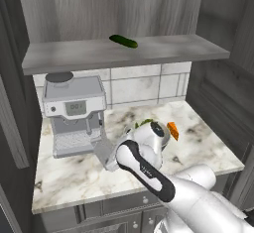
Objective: Pick the cheese from the fridge and the cheese grater from the cabinet and place them next to the salad bowl.
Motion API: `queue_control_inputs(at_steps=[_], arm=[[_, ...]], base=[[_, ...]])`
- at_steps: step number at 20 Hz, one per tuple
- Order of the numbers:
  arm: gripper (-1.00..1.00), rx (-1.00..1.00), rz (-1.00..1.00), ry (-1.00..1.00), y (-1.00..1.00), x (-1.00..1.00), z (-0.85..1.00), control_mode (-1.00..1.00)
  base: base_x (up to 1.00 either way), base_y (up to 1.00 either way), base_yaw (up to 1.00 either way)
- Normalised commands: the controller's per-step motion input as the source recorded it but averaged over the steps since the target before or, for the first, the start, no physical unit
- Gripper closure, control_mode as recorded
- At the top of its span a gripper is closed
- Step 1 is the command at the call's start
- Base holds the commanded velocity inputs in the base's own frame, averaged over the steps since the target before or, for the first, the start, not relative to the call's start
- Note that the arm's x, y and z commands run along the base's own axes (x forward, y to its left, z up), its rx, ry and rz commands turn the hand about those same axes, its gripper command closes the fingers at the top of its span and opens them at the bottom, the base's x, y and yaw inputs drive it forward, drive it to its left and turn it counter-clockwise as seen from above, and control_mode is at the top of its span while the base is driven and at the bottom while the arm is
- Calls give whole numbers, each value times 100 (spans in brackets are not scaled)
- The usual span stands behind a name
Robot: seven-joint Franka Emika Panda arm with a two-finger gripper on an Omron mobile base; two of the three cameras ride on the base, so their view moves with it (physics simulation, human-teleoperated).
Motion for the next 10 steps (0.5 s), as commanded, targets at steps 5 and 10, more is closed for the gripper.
queue_control_inputs(at_steps=[5,10], arm=[[100,10,-54,-5,6,6,-21,-100],[100,10,-52,0,1,-3,-22,-100]], base=[[0,0,0],[0,0,0]])
